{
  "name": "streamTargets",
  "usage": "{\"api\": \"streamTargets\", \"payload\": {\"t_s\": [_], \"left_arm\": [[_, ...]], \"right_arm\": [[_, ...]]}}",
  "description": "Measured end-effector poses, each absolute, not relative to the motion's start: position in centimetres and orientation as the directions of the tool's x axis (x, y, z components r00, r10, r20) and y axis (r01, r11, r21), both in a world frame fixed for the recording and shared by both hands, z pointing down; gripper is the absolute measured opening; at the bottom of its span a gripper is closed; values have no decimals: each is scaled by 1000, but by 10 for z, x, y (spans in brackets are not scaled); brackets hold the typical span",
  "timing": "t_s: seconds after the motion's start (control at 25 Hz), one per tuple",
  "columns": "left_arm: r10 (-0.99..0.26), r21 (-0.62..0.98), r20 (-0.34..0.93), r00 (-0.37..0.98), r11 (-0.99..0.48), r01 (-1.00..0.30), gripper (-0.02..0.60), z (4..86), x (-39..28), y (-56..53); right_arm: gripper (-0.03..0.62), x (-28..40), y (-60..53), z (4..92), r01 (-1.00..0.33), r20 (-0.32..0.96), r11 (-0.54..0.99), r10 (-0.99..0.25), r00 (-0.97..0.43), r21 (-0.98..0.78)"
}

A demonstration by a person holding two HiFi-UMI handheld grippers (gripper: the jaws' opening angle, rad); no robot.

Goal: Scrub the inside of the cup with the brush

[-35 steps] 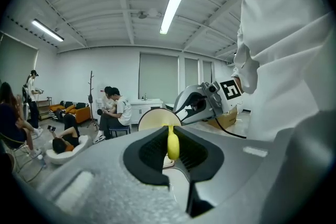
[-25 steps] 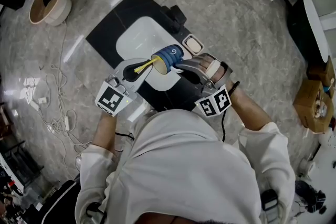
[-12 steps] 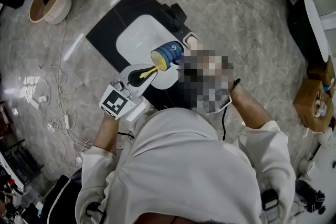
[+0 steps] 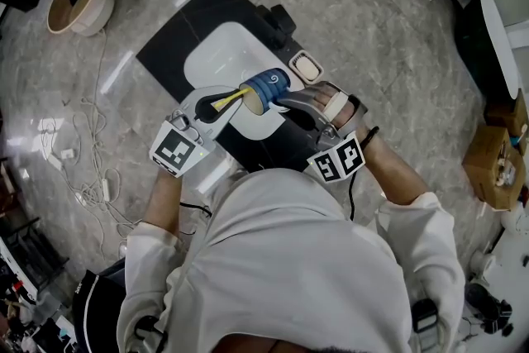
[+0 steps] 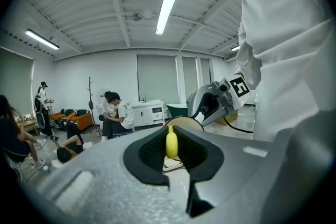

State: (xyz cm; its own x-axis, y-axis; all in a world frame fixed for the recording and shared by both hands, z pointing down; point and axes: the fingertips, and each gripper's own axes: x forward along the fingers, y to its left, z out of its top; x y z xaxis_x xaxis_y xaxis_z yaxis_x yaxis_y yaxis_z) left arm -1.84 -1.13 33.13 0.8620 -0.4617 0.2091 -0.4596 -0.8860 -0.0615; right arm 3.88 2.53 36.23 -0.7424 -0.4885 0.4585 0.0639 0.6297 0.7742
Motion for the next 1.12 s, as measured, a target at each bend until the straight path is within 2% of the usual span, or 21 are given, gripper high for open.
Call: {"api": "streamTargets", "payload": {"t_s": [0.44,0.92,1.12], "left_arm": [[-421,33,236,876,-897,-440,34,365,-12,5],[-413,2,207,887,-906,-422,34,344,-3,-4],[-442,-2,206,873,-892,-452,34,344,-14,-16]], "right_arm": [[54,37,23,357,80,464,626,-479,-745,775],[55,42,11,370,76,489,649,-485,-725,757],[55,45,9,372,71,495,658,-486,-720,749]]}}
